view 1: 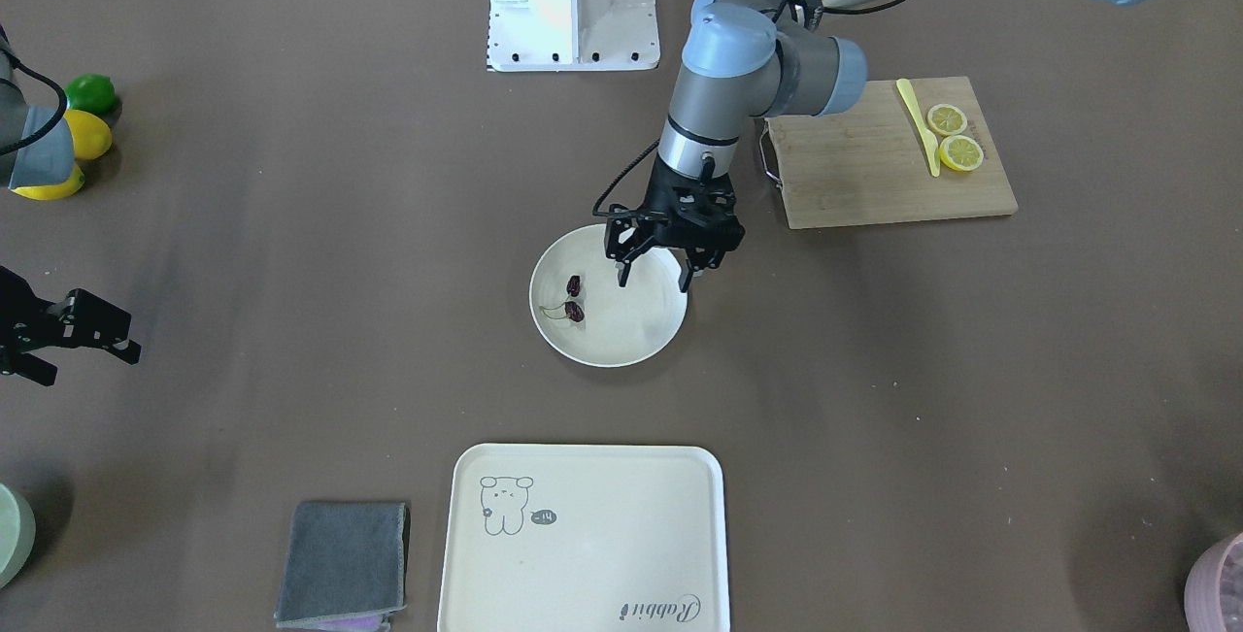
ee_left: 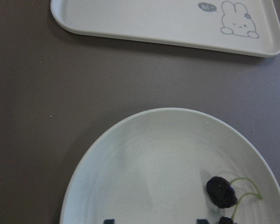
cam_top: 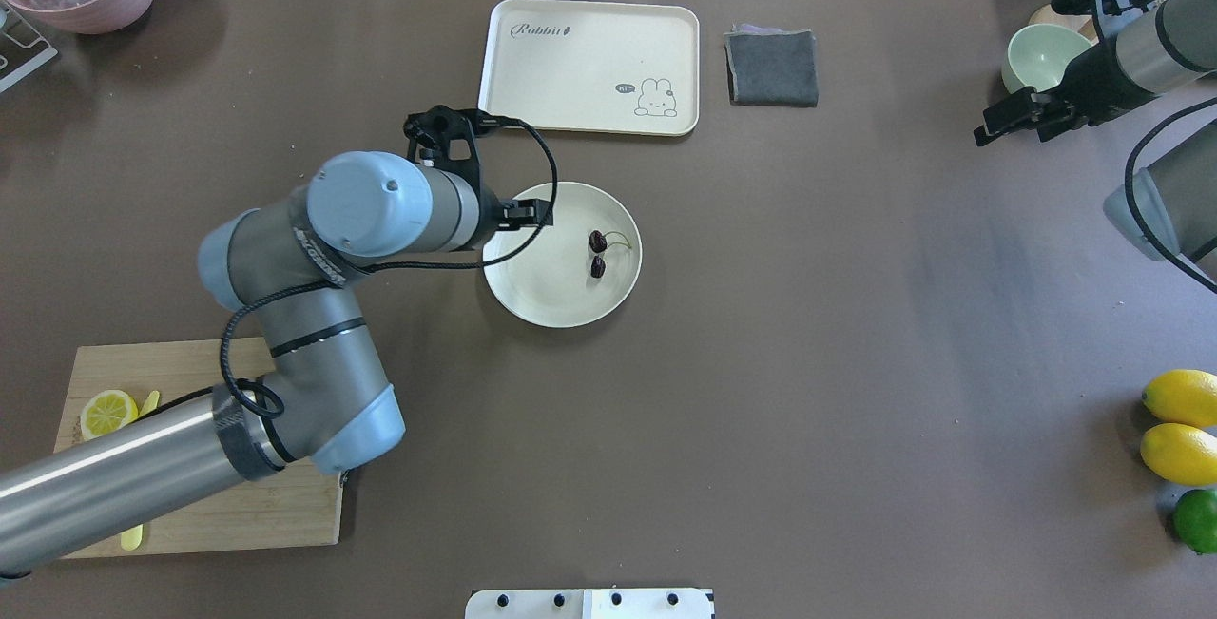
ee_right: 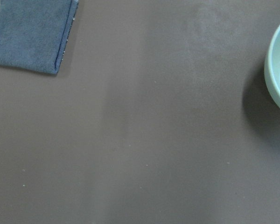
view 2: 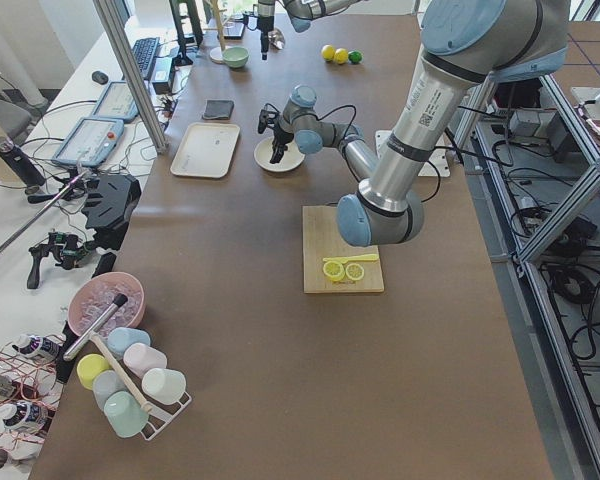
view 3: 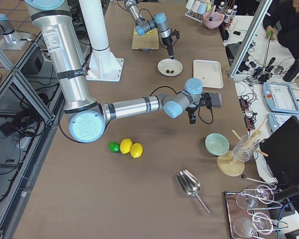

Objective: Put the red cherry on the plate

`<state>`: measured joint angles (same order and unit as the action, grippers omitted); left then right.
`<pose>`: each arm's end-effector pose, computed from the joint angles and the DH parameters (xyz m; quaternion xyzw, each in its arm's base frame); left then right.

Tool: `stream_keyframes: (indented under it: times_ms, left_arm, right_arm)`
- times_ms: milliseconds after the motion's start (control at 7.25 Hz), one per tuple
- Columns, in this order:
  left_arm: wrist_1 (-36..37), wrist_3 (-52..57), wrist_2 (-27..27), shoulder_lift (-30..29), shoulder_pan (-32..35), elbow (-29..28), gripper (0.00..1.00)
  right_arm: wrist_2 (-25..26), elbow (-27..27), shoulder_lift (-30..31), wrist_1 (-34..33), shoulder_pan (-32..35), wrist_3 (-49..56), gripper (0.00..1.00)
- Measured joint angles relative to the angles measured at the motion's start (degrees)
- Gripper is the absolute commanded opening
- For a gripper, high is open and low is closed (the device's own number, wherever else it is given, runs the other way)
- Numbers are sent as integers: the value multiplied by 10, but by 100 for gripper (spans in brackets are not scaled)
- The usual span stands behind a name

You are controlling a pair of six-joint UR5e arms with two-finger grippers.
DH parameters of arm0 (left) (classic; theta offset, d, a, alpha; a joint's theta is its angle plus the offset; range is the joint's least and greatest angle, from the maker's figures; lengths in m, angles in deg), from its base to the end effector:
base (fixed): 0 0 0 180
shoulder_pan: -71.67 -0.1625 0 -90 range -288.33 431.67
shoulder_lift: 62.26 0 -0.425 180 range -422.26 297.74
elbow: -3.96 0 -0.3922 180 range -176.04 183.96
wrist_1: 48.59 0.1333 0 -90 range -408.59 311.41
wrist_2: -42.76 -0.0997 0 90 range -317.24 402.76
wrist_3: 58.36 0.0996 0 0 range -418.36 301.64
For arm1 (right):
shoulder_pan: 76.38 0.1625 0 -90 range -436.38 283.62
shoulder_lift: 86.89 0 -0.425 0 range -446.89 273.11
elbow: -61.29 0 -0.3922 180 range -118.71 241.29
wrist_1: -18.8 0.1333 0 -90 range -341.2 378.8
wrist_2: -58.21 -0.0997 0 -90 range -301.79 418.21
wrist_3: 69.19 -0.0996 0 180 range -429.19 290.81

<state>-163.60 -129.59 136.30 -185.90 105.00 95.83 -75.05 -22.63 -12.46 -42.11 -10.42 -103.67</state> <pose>0.5069 -0.4855 0.2506 0.1972 0.4642 -0.0940 0.8583 -0.1948 -0.5964 0.5018 0.0979 -0.4536 -0.0414 0.8848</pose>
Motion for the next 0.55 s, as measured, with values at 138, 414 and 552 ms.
stream_keyframes:
  times_ms: [138,414,552]
  left_arm:
    - [1,36,3,30,44,24,98]
    - [0,158,43,95,159,43,98]
    - [-2,201,68,127,211,38,98]
  right_arm:
    - [-8,2,2,-9,13,12,100]
    - [-6,5,15,-81,51,119,100]
    - [-1,9,22,-137,86,204,100]
